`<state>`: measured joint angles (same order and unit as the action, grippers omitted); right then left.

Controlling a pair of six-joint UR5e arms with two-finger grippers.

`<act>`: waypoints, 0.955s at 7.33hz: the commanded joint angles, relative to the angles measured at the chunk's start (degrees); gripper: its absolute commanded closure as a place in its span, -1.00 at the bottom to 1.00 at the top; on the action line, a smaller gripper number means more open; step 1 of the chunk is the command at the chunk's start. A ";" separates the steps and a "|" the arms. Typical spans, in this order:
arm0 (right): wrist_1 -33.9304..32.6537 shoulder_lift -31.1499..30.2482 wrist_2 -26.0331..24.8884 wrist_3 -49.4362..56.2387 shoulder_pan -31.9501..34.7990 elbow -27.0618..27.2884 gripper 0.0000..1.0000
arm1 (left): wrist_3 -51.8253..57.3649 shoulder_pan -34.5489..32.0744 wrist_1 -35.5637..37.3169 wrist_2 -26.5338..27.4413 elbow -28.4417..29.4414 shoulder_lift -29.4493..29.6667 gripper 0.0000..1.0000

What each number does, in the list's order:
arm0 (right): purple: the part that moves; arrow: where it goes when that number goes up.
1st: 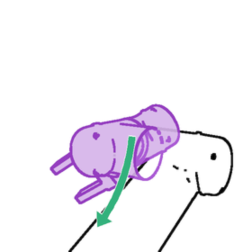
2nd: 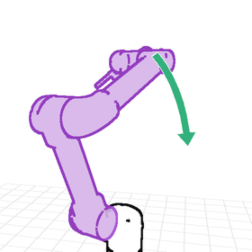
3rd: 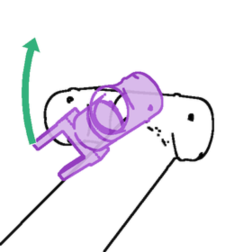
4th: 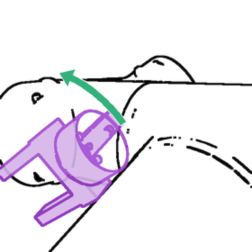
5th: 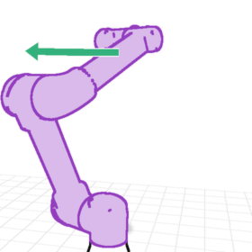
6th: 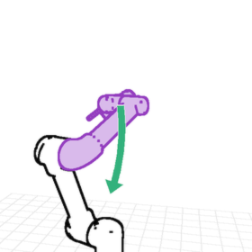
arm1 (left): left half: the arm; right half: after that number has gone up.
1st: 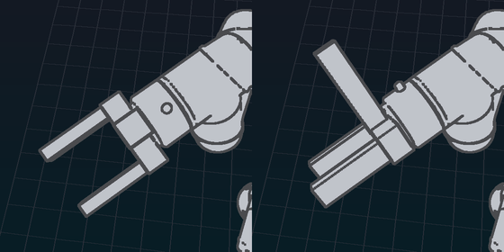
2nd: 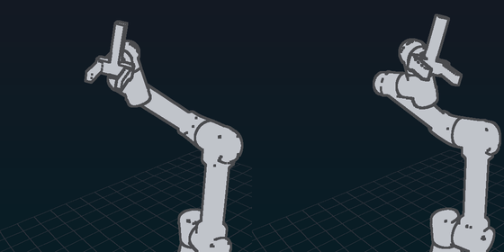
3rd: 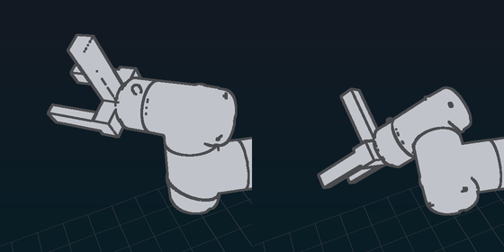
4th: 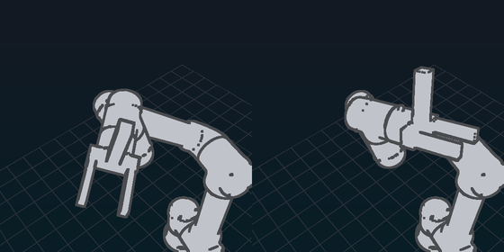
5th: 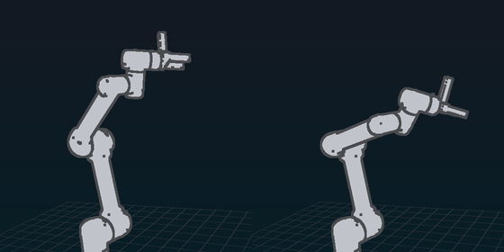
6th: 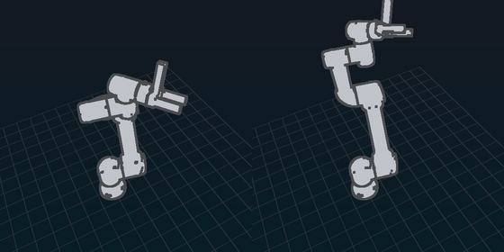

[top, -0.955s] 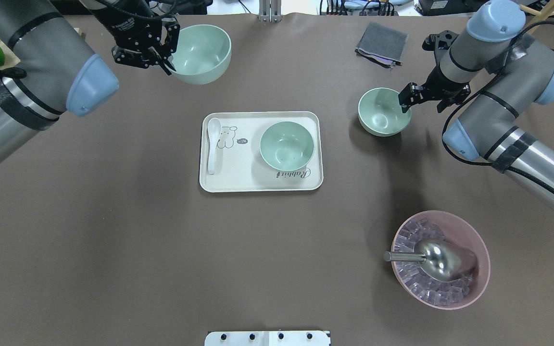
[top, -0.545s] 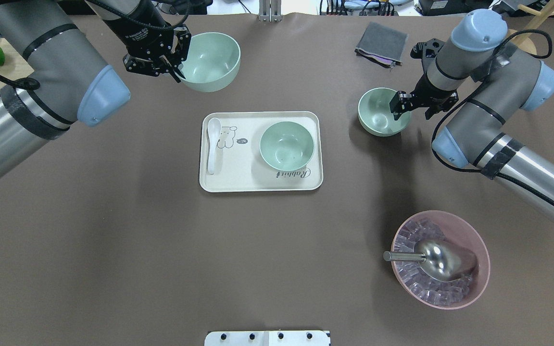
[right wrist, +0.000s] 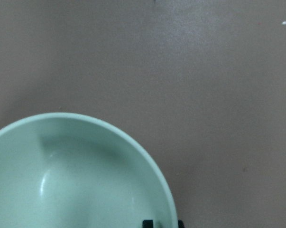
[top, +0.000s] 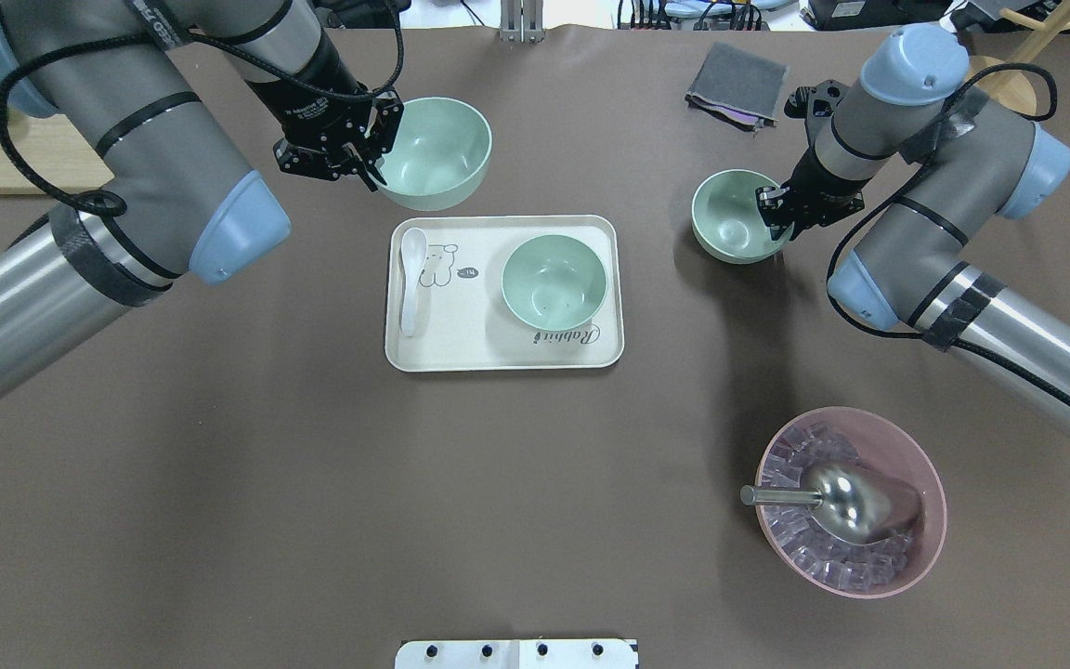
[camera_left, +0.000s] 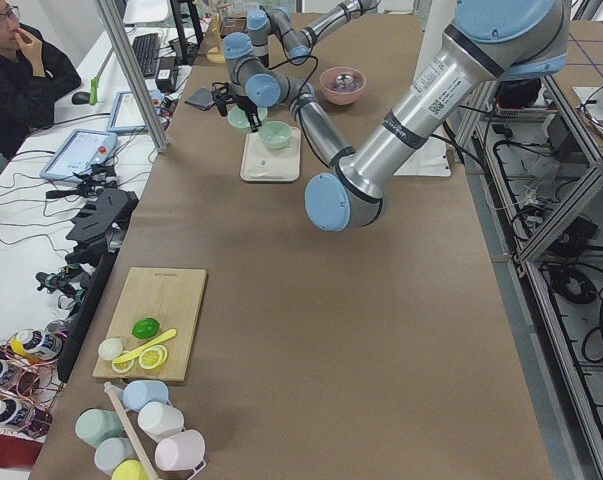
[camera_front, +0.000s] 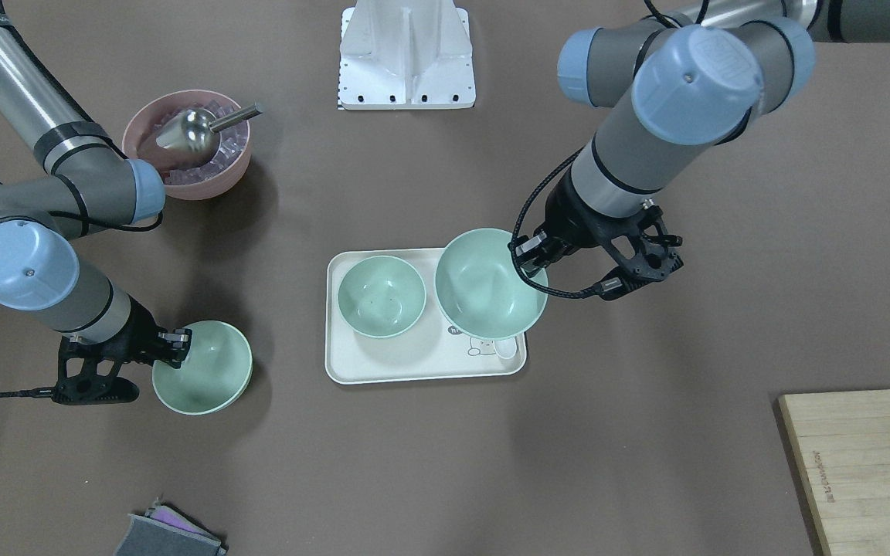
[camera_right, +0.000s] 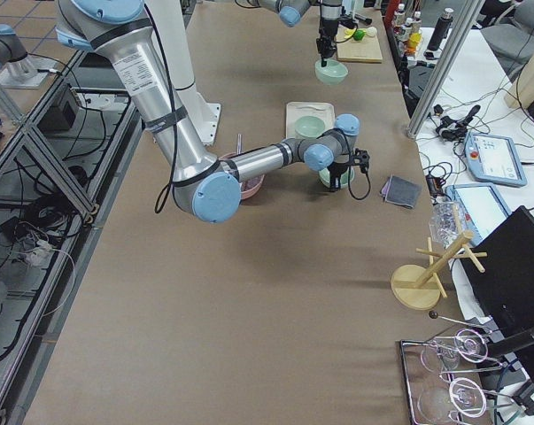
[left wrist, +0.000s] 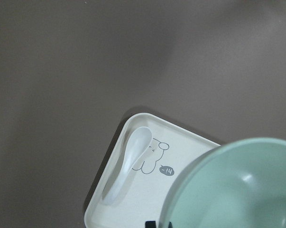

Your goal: Stack green bowls together

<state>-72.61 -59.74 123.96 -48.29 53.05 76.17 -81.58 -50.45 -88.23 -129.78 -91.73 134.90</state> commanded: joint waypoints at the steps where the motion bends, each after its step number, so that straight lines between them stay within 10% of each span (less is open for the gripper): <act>1: -0.25 0.85 5.46 -0.05 3.87 0.20 1.00 | -1.99 4.02 -0.19 3.54 1.02 1.23 1.00; 7: -0.69 2.70 8.93 -0.49 7.94 0.29 1.00 | -8.68 11.50 -12.05 11.48 13.32 6.42 1.00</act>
<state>-73.23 -57.37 132.72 -48.64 60.87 76.40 -90.12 -40.47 -99.99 -119.59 -79.54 140.64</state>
